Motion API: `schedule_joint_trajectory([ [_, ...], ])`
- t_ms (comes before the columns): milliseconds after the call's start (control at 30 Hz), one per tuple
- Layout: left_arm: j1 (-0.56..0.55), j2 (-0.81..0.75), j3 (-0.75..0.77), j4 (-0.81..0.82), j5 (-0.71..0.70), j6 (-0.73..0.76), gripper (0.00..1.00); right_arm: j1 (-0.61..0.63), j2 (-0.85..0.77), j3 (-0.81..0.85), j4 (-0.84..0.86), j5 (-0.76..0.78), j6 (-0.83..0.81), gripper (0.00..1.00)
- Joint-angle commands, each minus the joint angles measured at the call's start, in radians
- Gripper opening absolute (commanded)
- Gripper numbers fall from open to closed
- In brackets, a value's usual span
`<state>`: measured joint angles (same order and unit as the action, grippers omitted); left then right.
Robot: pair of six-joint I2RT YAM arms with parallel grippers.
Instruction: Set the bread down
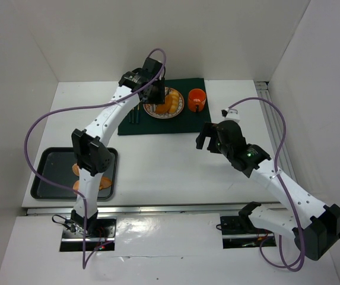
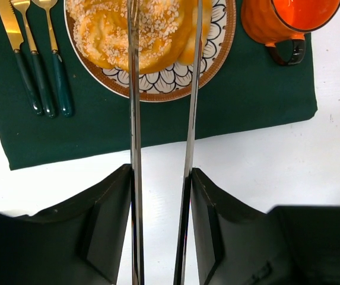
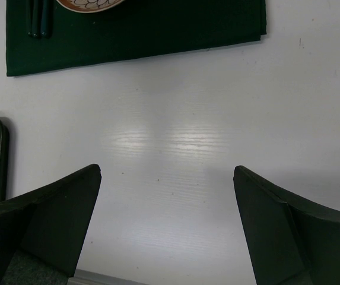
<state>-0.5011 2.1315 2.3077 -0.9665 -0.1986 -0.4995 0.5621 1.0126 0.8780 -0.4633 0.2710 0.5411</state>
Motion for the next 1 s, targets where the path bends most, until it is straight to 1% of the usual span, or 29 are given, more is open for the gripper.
schedule_joint_trajectory([
  [0, -0.007, -0.071, 0.027, 0.043, 0.011, 0.018, 0.54, -0.007, -0.016, 0.026, 0.025, -0.009, -0.007, 1.0],
  [67, -0.007, -0.093, 0.012, 0.043, 0.001, 0.007, 0.53, -0.007, -0.025, 0.026, 0.025, -0.009, -0.007, 1.0],
  [200, -0.016, -0.174, -0.027, 0.052, -0.038, 0.007, 0.53, -0.007, -0.035, 0.026, 0.015, -0.009, -0.007, 1.0],
  [400, -0.043, -0.292, -0.137, 0.052, -0.1, -0.011, 0.53, -0.007, -0.045, 0.026, 0.015, -0.009, -0.007, 1.0],
  [500, -0.067, -0.392, -0.282, 0.061, -0.157, -0.054, 0.53, -0.007, -0.045, 0.026, 0.015, -0.009, -0.007, 1.0],
  [533, -0.079, -0.419, -0.388, 0.061, -0.179, -0.075, 0.53, -0.007, -0.045, 0.026, 0.024, -0.009, -0.007, 1.0],
  [567, -0.079, -0.479, -0.448, 0.061, -0.188, -0.126, 0.52, -0.007, -0.045, 0.026, 0.025, -0.019, -0.007, 1.0],
  [600, -0.105, -0.51, -0.512, 0.078, -0.2, -0.149, 0.52, -0.007, -0.045, 0.026, 0.034, -0.019, -0.007, 1.0],
  [633, -0.115, -0.542, -0.578, 0.113, -0.217, -0.175, 0.52, -0.007, -0.045, 0.026, 0.034, -0.019, -0.007, 1.0],
  [667, -0.138, -0.57, -0.706, 0.132, -0.251, -0.229, 0.52, -0.007, -0.045, 0.016, 0.034, -0.03, -0.007, 1.0],
  [700, -0.152, -0.628, -0.77, 0.153, -0.271, -0.258, 0.52, -0.007, -0.045, 0.016, 0.034, -0.03, -0.007, 1.0],
  [733, -0.163, -0.652, -0.833, 0.181, -0.291, -0.284, 0.52, 0.002, -0.045, 0.016, 0.044, -0.042, -0.007, 1.0],
  [767, -0.163, -0.672, -0.931, 0.199, -0.309, -0.312, 0.52, 0.002, -0.045, 0.016, 0.045, -0.042, 0.002, 1.0],
  [800, -0.175, -0.692, -0.974, 0.215, -0.32, -0.38, 0.52, 0.002, -0.045, 0.016, 0.045, -0.042, 0.002, 1.0],
  [900, -0.188, -0.755, -1.122, 0.271, -0.32, -0.47, 0.52, 0.013, -0.054, 0.016, 0.034, -0.042, 0.002, 1.0],
  [967, -0.198, -0.775, -1.212, 0.31, -0.286, -0.503, 0.52, 0.013, -0.054, 0.007, 0.034, -0.033, 0.002, 1.0],
])
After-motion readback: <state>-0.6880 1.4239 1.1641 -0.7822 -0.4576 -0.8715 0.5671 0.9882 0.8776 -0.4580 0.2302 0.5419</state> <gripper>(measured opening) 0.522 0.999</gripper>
